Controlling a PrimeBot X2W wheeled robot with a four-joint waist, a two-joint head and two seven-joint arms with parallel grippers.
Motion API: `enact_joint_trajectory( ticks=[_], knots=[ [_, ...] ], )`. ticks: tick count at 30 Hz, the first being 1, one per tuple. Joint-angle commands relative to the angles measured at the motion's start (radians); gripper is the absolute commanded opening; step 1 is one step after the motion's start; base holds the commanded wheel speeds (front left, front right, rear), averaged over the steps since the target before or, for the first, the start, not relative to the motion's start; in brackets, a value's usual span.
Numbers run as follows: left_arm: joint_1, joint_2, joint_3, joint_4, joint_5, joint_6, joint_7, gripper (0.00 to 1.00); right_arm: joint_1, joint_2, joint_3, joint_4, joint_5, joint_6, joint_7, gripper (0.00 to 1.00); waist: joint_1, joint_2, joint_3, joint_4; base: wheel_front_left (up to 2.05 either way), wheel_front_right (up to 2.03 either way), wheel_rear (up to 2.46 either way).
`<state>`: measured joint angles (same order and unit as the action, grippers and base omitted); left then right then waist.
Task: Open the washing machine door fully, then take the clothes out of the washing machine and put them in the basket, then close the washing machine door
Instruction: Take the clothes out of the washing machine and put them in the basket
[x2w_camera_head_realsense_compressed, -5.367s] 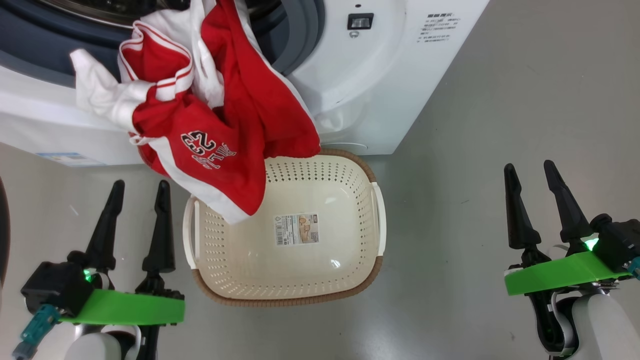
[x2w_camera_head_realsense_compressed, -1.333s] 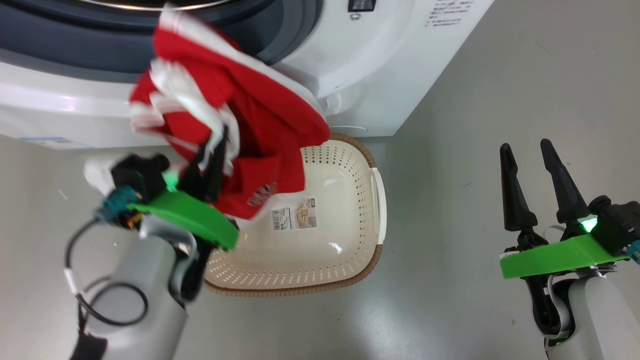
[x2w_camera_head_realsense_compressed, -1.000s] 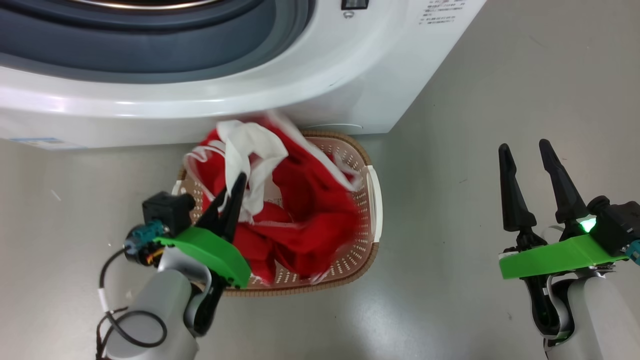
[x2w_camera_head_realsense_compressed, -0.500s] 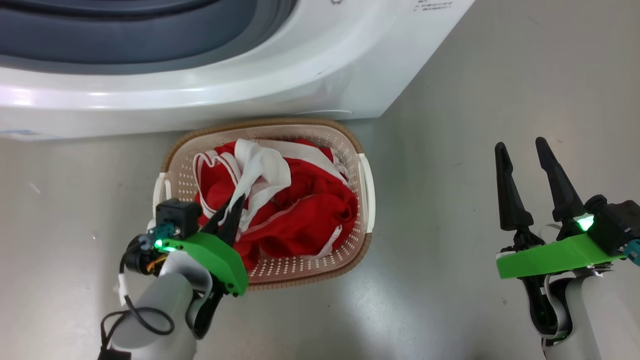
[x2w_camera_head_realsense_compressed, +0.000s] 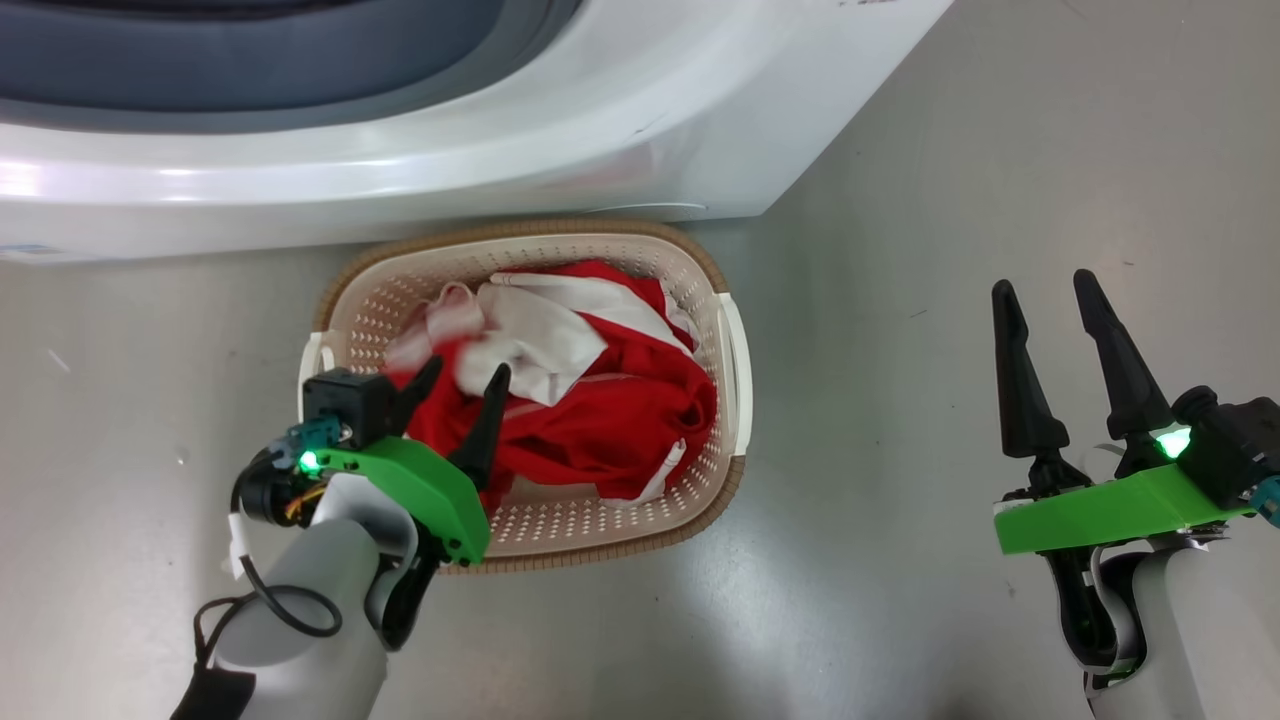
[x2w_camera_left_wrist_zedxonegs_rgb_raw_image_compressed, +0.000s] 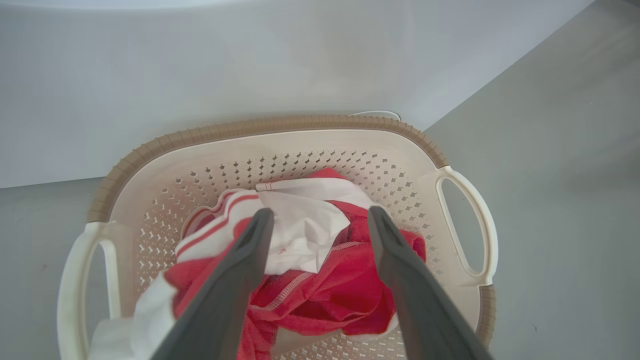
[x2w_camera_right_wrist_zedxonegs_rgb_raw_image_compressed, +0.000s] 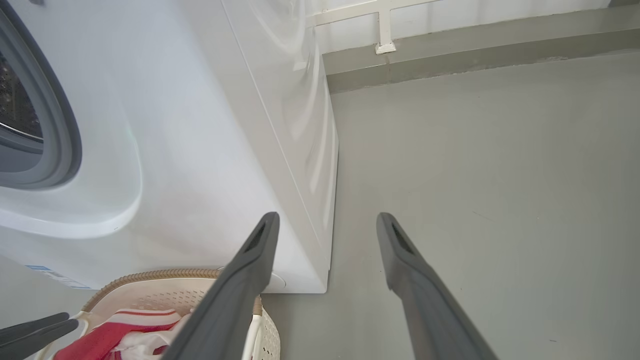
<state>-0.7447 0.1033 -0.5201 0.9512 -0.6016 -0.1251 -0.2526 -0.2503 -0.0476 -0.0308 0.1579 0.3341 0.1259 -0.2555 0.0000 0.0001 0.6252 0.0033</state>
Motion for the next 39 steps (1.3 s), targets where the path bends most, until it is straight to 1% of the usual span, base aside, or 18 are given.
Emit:
enact_joint_trajectory(
  ticks=[1,9,18,19,30,39],
  knots=[
    [0.002,0.033,0.021,-0.01,-0.015,-0.006,-0.009,1.0,-0.002,-0.003,0.018,-0.023,-0.008,0.005,-0.006,1.0,0.0,-0.0001,-0.003,0.002,0.0,0.0,0.0],
    [0.013,0.045,0.061,-0.042,-0.01,-0.006,-0.009,1.0,-0.001,-0.003,0.015,-0.019,-0.01,0.005,-0.006,1.0,0.0,-0.0001,-0.019,0.01,0.0,0.0,0.0],
    [0.04,0.052,0.161,-0.093,0.039,-0.006,-0.009,1.0,0.005,-0.003,0.009,-0.012,-0.016,0.005,-0.006,1.0,0.0,-0.0001,-0.058,0.021,0.0,0.0,0.0],
    [0.04,0.052,0.161,-0.093,0.039,-0.006,-0.009,1.0,0.005,-0.003,0.009,-0.012,-0.016,0.005,-0.006,1.0,0.0,-0.0001,-0.058,0.021,0.0,0.0,0.0],
    [0.127,0.04,0.292,-0.215,0.113,-0.006,-0.009,1.0,0.034,-0.003,0.004,0.004,-0.022,0.005,-0.006,1.0,0.0,-0.0001,-0.153,0.03,0.0,0.0,0.0],
    [0.206,0.044,0.388,-0.33,0.177,-0.006,-0.009,1.0,0.065,-0.003,0.006,0.014,-0.026,0.005,-0.006,1.0,0.0,-0.0001,-0.228,0.038,0.0,0.0,0.0]
  ],
)
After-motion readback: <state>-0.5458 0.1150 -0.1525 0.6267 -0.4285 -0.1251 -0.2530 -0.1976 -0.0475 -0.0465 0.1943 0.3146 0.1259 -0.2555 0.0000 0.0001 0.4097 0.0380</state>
